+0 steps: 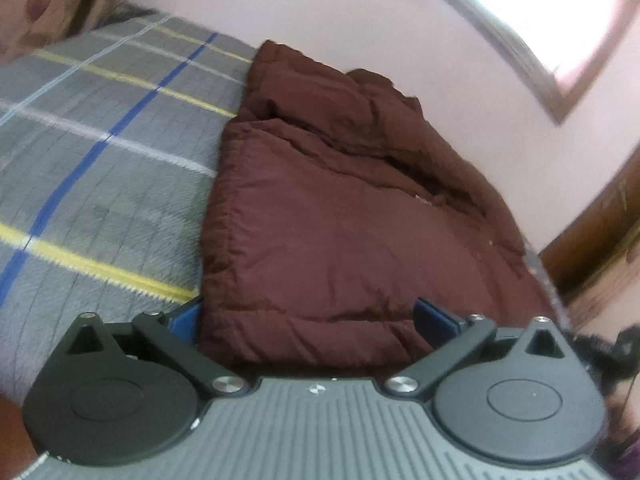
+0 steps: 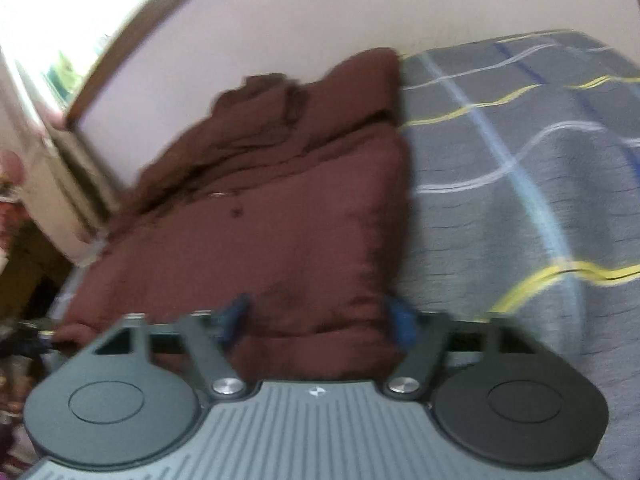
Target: Fold large clothes
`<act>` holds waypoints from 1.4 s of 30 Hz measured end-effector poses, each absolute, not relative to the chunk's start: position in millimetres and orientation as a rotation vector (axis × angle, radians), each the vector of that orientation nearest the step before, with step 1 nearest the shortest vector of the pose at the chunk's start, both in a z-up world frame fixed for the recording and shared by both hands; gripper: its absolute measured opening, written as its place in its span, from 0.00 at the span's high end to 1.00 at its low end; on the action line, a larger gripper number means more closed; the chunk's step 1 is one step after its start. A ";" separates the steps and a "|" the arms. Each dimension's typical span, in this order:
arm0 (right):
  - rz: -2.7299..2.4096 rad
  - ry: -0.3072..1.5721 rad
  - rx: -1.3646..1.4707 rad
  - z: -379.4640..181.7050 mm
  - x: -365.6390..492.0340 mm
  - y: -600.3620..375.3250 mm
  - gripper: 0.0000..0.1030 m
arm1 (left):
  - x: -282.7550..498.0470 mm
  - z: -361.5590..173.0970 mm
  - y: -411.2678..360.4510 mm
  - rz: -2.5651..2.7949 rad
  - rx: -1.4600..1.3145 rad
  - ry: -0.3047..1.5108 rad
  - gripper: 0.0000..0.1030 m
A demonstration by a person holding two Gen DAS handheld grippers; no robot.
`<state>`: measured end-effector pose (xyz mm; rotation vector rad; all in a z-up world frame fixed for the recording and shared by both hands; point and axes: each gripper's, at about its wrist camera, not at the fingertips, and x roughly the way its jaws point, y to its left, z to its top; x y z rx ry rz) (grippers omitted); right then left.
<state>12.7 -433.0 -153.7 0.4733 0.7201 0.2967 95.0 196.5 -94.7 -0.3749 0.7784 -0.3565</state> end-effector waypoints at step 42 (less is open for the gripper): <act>0.314 0.623 0.832 -163.4 -80.7 -404.5 0.76 | 20.2 -85.9 233.3 -0.429 -0.532 0.641 0.69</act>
